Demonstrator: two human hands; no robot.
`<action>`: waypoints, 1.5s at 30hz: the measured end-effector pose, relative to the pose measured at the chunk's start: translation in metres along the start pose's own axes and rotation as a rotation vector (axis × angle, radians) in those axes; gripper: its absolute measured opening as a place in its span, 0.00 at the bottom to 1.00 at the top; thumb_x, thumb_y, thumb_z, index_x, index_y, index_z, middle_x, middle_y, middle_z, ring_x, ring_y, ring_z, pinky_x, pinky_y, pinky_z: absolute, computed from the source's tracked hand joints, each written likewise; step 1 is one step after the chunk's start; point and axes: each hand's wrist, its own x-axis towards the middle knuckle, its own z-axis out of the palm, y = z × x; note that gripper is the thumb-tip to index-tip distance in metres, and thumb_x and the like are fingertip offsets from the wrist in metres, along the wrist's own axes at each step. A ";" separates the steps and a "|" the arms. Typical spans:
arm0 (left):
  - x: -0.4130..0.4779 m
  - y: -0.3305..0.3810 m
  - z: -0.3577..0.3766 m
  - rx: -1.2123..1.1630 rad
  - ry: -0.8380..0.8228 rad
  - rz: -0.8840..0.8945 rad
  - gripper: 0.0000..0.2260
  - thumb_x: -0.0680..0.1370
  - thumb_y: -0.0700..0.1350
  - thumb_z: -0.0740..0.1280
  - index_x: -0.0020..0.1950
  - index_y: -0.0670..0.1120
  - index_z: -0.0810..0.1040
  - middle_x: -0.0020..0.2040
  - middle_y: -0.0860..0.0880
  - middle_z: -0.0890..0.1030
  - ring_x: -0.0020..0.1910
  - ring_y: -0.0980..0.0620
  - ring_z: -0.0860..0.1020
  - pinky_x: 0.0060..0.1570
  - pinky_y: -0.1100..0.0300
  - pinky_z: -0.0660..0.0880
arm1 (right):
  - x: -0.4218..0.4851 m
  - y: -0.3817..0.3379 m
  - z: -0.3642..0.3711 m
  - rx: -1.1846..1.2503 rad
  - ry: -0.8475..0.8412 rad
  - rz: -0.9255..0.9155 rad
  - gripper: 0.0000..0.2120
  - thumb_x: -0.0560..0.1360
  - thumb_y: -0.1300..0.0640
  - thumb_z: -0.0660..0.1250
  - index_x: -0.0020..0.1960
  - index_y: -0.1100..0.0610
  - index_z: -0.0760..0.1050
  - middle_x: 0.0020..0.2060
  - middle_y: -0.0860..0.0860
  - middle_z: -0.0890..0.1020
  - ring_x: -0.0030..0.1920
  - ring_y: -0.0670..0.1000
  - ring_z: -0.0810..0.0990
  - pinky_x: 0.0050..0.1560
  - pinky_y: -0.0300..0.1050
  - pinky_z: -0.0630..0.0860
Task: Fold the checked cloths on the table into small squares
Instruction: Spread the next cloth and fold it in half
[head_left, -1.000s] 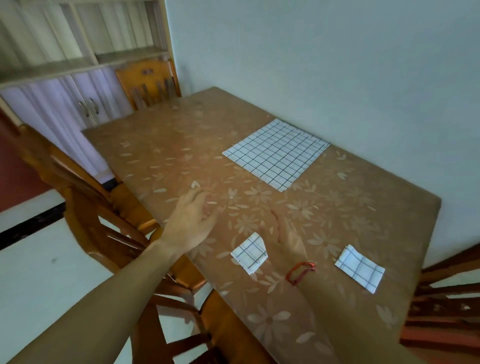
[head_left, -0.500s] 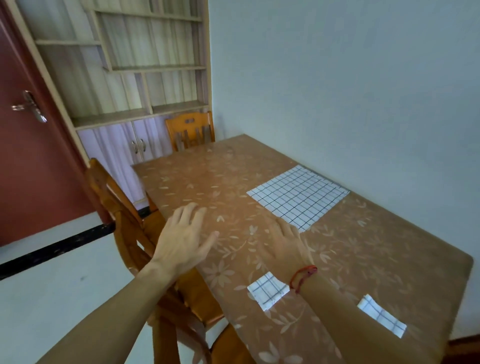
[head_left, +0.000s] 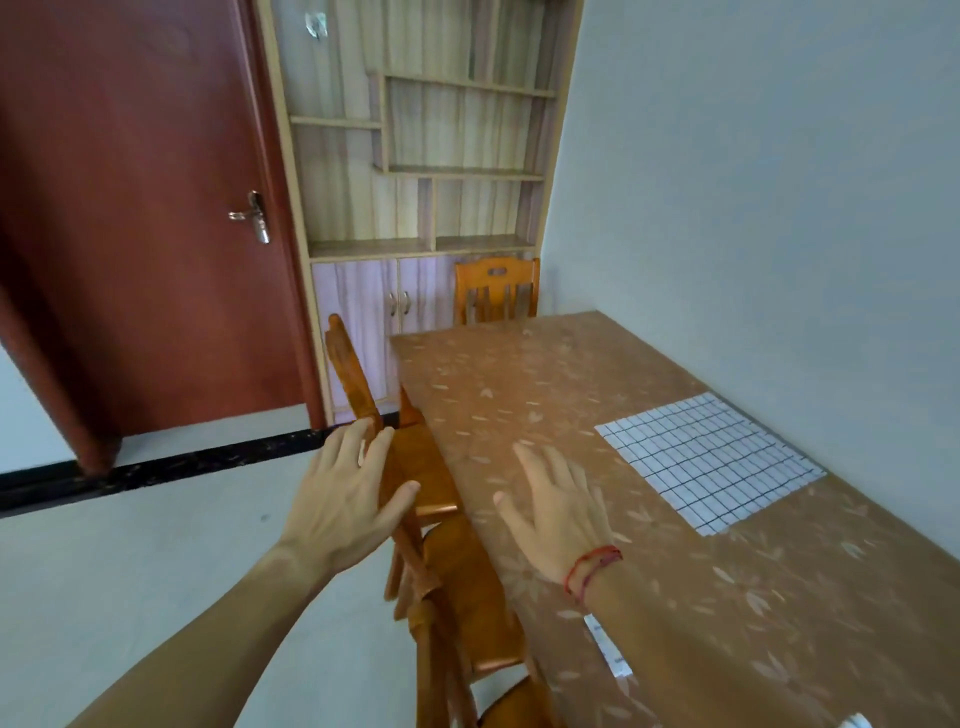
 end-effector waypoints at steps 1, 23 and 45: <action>-0.002 -0.014 -0.003 0.004 0.005 -0.008 0.32 0.77 0.65 0.55 0.70 0.43 0.71 0.68 0.42 0.72 0.67 0.41 0.70 0.65 0.46 0.69 | 0.005 -0.015 0.004 -0.004 -0.011 -0.011 0.30 0.76 0.35 0.49 0.75 0.42 0.52 0.74 0.50 0.61 0.72 0.54 0.62 0.67 0.56 0.66; 0.055 -0.227 -0.003 0.008 -0.004 -0.090 0.31 0.76 0.65 0.51 0.69 0.44 0.69 0.68 0.42 0.72 0.67 0.42 0.70 0.63 0.46 0.72 | 0.132 -0.195 0.080 -0.111 -0.025 -0.010 0.28 0.78 0.37 0.51 0.75 0.44 0.54 0.72 0.51 0.64 0.69 0.55 0.65 0.68 0.57 0.64; 0.372 -0.178 0.139 -0.080 -0.130 0.219 0.34 0.76 0.67 0.50 0.73 0.46 0.65 0.70 0.43 0.68 0.69 0.42 0.66 0.66 0.45 0.69 | 0.352 -0.029 0.123 -0.150 0.099 0.414 0.37 0.70 0.30 0.46 0.74 0.45 0.61 0.65 0.54 0.73 0.61 0.58 0.74 0.60 0.61 0.69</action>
